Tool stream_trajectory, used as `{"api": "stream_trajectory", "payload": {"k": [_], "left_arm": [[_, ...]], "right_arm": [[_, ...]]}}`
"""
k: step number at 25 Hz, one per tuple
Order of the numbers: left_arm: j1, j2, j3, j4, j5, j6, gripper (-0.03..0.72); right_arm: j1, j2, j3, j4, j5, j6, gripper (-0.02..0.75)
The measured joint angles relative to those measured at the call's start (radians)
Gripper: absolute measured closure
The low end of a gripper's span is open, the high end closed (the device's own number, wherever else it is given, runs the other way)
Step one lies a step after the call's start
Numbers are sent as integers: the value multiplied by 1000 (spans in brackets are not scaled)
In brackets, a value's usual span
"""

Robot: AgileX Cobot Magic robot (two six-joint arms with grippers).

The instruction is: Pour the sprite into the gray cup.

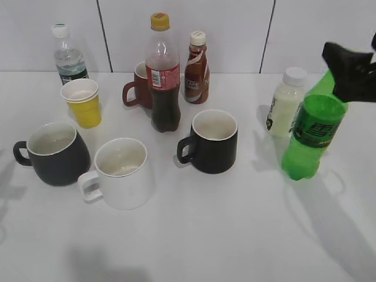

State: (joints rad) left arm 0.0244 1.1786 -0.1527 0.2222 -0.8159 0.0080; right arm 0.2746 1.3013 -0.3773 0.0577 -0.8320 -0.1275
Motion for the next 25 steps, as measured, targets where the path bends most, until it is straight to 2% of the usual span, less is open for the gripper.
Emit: {"api": "stream_trajectory", "payload": {"k": [2, 5, 7, 10, 13, 15, 19, 23, 25], "left_arm": [[0, -86, -3, 3, 47, -21, 408], [0, -233, -47, 7, 262, -71, 408], [0, -364, -116, -3, 524, -105, 408], [0, -502, -268, -82, 957, -123, 408], [0, -604, -404, -125, 1353, -131, 408], [0, -660, -445, -131, 1554, -131, 408], [0, -772, -453, -107, 1790, -131, 408], [0, -906, -453, -107, 1898, -131, 408], [0, -977, -453, -99, 1946, -123, 408]], "right_arm": [[0, -61, -9, -6, 28, -2, 139], [0, -180, -67, -8, 205, -4, 139], [0, -250, -125, -5, 419, -3, 139], [0, -359, -199, 2, 750, 0, 141], [0, -474, -234, 1, 978, 1, 142], [0, -572, -237, 9, 1103, 3, 143], [0, -744, -238, 9, 1469, 35, 146], [0, -966, -238, -48, 1818, 110, 146], [0, -1086, -237, -91, 1939, 128, 146]]}}
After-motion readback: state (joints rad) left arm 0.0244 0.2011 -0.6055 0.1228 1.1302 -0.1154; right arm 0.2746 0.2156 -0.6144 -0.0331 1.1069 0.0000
